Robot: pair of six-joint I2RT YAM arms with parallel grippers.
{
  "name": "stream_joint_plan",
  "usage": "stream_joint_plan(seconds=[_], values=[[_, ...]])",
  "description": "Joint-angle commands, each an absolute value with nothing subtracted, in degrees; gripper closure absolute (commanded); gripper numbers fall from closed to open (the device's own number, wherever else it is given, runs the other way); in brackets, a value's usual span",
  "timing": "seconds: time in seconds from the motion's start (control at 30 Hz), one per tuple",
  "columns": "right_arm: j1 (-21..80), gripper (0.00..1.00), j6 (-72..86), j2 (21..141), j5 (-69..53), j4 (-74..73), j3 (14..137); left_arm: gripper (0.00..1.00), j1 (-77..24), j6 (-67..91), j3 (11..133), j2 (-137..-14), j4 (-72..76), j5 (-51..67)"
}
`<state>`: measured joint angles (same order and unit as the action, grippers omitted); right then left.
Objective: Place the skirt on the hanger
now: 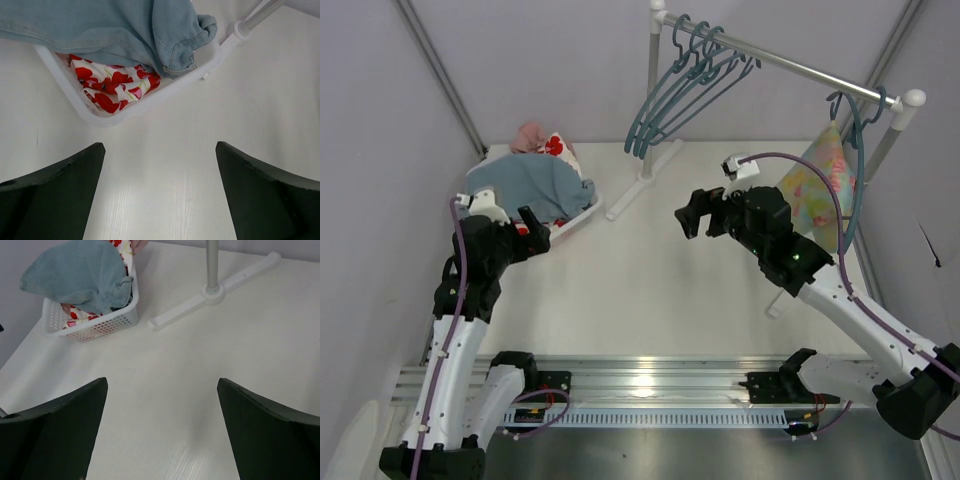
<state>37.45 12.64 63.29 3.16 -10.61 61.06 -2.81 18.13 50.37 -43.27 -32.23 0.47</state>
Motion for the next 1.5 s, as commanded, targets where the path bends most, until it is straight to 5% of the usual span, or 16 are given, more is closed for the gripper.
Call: stream_joint_plan(seconds=[0.0, 0.37, 0.83, 1.13, 1.3, 1.47], values=[[37.8, 0.01, 14.9, 58.7, 7.6, -11.0, 58.4, 0.00, -2.6, 19.9, 48.6, -42.8, -29.0, 1.6], [37.8, 0.01, 17.1, 56.1, 11.3, -11.8, 51.9, 0.00, -2.6, 26.9, 54.6, -49.7, -20.4, -0.8], [37.4, 0.01, 19.0, 51.9, 13.4, -10.4, 47.2, 0.03, -6.9, 33.4, 80.9, -94.7, -15.6, -13.3], [36.4, 0.01, 18.5, 50.4, 14.0, -14.1, 47.9, 0.13, -7.9, 34.6, 83.5, -103.5, -5.8, -15.5], [35.1, 0.01, 18.6, 50.5, 14.1, -16.6, 49.3, 0.31, -7.9, 34.8, 84.6, -107.2, -6.4, -16.6], [34.5, 0.01, 18.8, 50.6, 15.5, -16.7, 49.6, 0.88, -7.9, 34.2, 82.1, -106.3, -2.8, -16.6]])
